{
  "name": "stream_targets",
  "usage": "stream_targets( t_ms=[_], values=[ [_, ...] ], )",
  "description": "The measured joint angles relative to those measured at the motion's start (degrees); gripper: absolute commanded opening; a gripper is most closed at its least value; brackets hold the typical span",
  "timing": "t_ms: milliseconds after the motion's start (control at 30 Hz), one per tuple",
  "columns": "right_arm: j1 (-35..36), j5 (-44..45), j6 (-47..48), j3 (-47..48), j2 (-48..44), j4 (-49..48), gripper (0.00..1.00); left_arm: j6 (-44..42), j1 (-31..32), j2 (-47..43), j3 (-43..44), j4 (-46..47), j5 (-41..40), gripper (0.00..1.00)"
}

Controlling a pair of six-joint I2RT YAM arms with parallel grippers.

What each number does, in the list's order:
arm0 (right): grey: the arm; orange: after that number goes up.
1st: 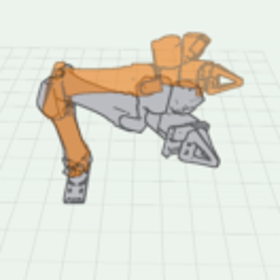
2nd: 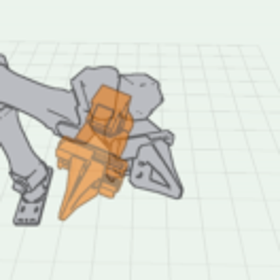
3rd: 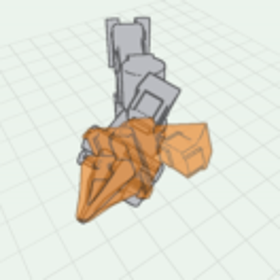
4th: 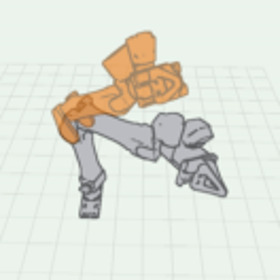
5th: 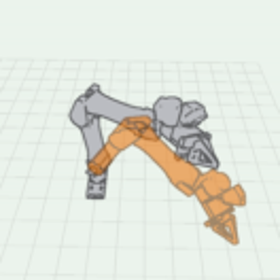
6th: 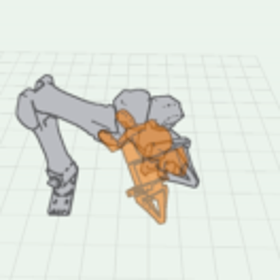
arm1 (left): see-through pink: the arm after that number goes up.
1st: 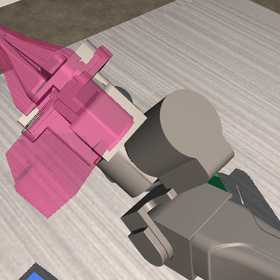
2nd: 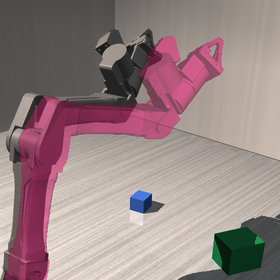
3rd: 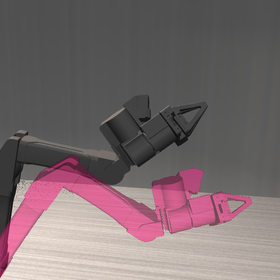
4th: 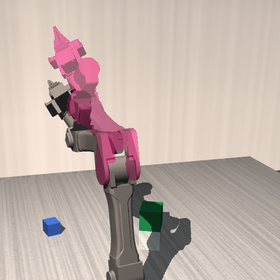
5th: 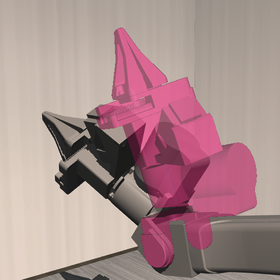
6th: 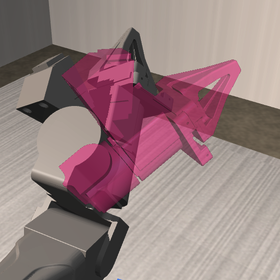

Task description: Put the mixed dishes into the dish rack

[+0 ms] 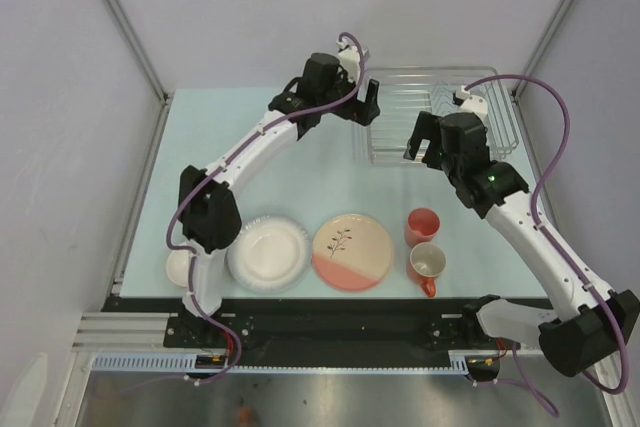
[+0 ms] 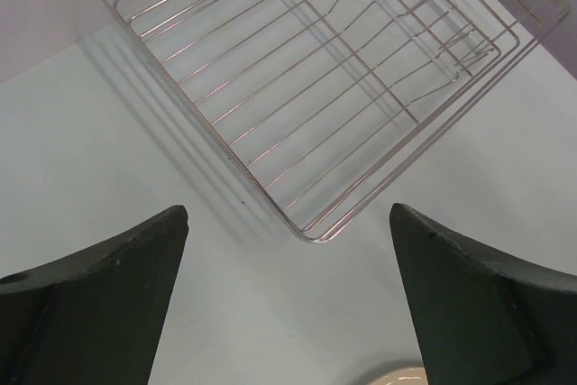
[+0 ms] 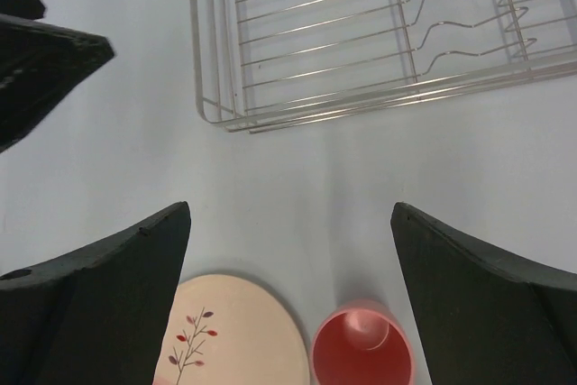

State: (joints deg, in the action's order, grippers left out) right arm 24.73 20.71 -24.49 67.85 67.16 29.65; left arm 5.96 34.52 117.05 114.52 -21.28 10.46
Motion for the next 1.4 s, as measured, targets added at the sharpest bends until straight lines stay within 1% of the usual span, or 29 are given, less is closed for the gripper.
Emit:
stream_targets(
  t_ms=[167,400,533,567,633,667,700,767,800,967,1067,1100,1133,1200,1400],
  values=[
    [2.49,1.29,1.2,-0.46,-3.17,-1.27,1.0,0.02,0.26,3.76,0.22,1.64,-2.36,1.0],
    [6.6,4.22,3.8,-3.56,-8.87,-5.07,1.0,0.11,0.35,15.61,7.5,0.39,-5.7,1.0],
    [7.3,4.59,4.24,-4.55,-9.01,-6.03,1.0,0.04,0.39,18.36,8.02,0.11,-7.5,1.0],
    [7.37,4.76,4.37,-4.85,-9.01,-6.12,0.98,0.04,0.39,18.99,8.37,0.09,-7.93,1.0],
    [7.58,4.9,4.57,-5.09,-9.01,-6.23,0.93,0.0,0.42,19.78,8.79,0.33,-8.7,0.98],
    [7.72,4.96,4.68,-5.2,-9.01,-6.27,0.91,-0.04,0.42,19.91,8.76,0.35,-8.85,0.92],
    [7.85,4.98,4.68,-5.25,-9.01,-6.32,0.89,-0.2,0.42,20.0,8.55,0.76,-9.35,0.89],
    [7.89,5.03,4.76,-5.25,-9.03,-6.4,0.89,-0.5,0.37,19.87,7.58,2.14,-10.23,0.83],
    [7.93,5.18,4.74,-5.25,-9.05,-6.4,0.89,-0.42,0.2,19.65,6.36,3.58,-10.58,0.77],
    [7.93,5.62,4.74,-5.79,-9.53,-6.56,0.89,-0.52,0.2,16.63,-0.42,9.44,-12.61,0.65],
    [7.93,5.77,4.66,-6.05,-9.6,-6.86,0.89,-1.11,0.04,13.88,-5.35,12.15,-14.51,0.57],
    [7.93,5.81,4.66,-6.14,-9.6,-6.97,0.89,-1.22,-0.02,13.11,-6.49,12.39,-15.12,0.52],
    [7.93,5.81,4.63,-6.16,-9.6,-6.99,0.88,-1.49,-0.15,12.15,-8.04,12.92,-15.63,0.49],
    [7.93,5.84,4.61,-6.16,-9.6,-7.17,0.88,-1.62,-0.37,10.54,-10.62,13.7,-16.5,0.45],
    [7.93,5.95,4.52,-6.71,-9.86,-7.3,0.89,-1.64,-2.38,3.82,-20.04,14.64,-17.92,0.44]
  ],
)
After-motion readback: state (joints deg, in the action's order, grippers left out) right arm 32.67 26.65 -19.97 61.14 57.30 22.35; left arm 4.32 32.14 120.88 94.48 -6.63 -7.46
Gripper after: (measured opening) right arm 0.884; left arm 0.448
